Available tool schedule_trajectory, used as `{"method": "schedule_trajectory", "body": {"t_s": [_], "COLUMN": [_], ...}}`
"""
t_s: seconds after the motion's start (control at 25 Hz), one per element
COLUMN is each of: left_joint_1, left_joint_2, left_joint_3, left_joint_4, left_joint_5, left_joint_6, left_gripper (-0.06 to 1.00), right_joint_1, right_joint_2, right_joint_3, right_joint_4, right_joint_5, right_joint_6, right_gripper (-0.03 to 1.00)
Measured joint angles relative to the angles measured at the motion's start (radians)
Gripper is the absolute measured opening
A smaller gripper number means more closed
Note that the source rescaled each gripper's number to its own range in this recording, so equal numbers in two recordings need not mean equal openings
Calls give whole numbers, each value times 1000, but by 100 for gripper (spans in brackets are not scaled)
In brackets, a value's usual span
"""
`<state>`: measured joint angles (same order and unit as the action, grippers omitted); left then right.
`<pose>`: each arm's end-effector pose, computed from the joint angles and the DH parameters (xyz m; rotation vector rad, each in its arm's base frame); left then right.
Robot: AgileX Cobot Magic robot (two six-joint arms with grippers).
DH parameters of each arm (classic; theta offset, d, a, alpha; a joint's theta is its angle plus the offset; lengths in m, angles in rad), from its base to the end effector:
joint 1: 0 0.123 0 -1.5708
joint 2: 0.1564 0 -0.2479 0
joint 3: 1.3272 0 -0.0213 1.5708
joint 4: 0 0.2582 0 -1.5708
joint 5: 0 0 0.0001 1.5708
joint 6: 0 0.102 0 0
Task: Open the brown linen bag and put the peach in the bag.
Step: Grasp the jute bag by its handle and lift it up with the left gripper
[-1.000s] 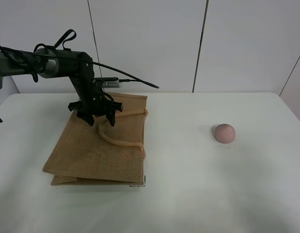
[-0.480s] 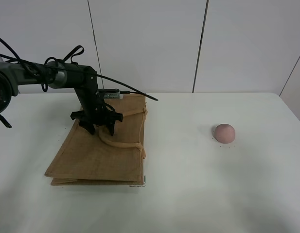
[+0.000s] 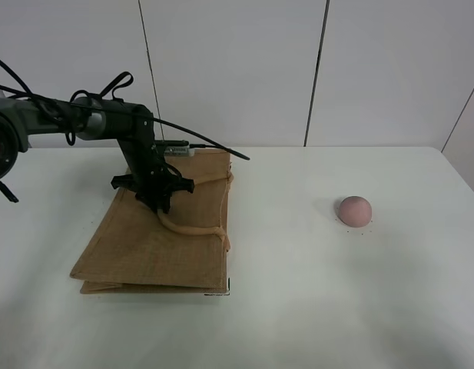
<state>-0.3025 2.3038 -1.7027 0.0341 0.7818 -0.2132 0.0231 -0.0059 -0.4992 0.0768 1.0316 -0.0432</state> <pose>0.4355 -0.1334 0.0726 0.1579 2.8637 -0.0633 0.0492 0.0079 0.2787 -0.0690 2.0075 0.0786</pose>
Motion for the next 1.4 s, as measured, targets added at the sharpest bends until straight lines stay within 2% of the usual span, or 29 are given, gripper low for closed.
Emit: {"method": "schedule_trajectory", "body": {"t_s": [0.16,0.28,0.4,0.52,0.64,1.0,1.4], "left_joint_1": [0,0,0,0,0,0,0], "left_joint_2": [-1,3,4,-8,-67,-300,-404], "left_joint_3": [-17,-86,-217,-362,-409,-419,-419], "left_joint_4": [2,7,9,7,0,-3,2], "left_joint_5": [25,139,294,383,385,388,389], "left_joint_6": [0,0,15,37,49,117,134], "left_gripper": [0,0,0,0,0,0,0], "right_joint_1": [0,0,0,0,0,0,0], "right_joint_2": [0,0,0,0,0,0,34], "right_joint_3": [0,0,0,0,0,0,-1], "right_joint_4": [0,0,0,0,0,0,-4], "right_joint_5": [0,0,0,0,0,0,-2], "right_joint_6": [0,0,0,0,0,0,0], "right_gripper": [100,100,100,100,100,100,100]}}
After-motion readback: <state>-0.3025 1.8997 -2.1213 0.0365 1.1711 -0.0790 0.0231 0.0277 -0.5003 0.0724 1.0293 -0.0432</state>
